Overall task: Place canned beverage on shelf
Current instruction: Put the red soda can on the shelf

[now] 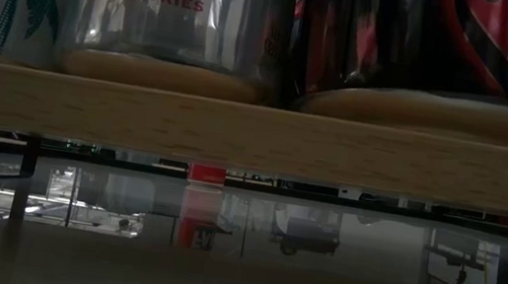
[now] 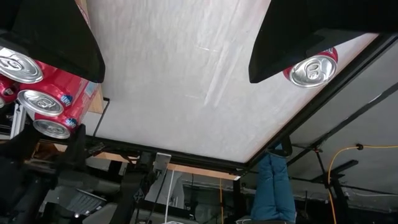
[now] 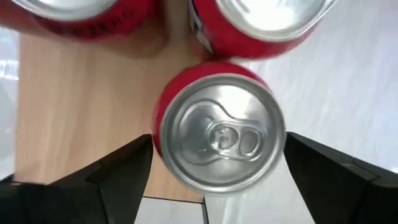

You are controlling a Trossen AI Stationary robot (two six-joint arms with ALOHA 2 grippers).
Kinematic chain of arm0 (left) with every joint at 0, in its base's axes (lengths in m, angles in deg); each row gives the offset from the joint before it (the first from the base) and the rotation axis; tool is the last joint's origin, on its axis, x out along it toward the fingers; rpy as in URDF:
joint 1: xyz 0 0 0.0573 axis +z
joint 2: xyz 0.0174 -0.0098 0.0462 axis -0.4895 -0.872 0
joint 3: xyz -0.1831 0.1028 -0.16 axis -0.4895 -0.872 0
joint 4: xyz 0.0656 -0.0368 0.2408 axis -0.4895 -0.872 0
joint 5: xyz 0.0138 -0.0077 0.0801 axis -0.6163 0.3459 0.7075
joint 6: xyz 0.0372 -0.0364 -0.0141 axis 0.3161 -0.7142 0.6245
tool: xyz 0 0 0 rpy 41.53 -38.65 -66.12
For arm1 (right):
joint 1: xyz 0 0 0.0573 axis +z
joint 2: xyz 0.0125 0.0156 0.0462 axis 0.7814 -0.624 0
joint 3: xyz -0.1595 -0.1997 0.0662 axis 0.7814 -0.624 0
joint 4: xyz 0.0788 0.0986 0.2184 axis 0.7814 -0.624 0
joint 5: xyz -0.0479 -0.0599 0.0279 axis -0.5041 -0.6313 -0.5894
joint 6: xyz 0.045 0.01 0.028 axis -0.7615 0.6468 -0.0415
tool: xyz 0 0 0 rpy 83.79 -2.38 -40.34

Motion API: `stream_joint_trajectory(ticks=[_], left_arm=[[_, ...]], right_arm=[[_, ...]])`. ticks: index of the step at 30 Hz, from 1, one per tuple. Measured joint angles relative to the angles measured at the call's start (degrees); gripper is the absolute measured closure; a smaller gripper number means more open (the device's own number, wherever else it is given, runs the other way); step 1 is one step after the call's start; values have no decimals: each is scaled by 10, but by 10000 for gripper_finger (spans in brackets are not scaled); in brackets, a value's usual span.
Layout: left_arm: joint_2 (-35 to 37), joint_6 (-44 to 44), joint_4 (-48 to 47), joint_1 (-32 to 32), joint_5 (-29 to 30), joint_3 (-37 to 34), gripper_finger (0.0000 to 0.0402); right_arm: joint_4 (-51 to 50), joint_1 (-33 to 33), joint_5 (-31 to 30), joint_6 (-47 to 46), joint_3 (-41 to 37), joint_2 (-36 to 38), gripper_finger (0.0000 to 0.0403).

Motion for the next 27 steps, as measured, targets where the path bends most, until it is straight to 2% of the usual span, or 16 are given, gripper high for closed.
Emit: stream_joint_trajectory(ticks=[7, 11, 16, 20, 24, 27], left_arm=[[0, 0, 3, 0, 0, 0, 12], [-1, -1, 10, 0, 4, 0, 12], [-15, -34, 59, 0, 71, 0, 12], [-47, -47, 125, 3, 119, 0, 12], [-102, -52, 205, 19, 132, 2, 12], [-154, -72, 210, 42, 137, 23, 12]], right_arm=[[-52, 0, -11, 0, 66, 5, 54], [-99, 0, -48, 1, 114, 5, 54], [-130, -2, -111, 23, 150, 24, 54], [-128, -24, -119, 34, 150, 49, 54], [-114, -57, -120, 68, 147, 72, 54], [-81, -85, -108, 107, 127, 84, 54]])
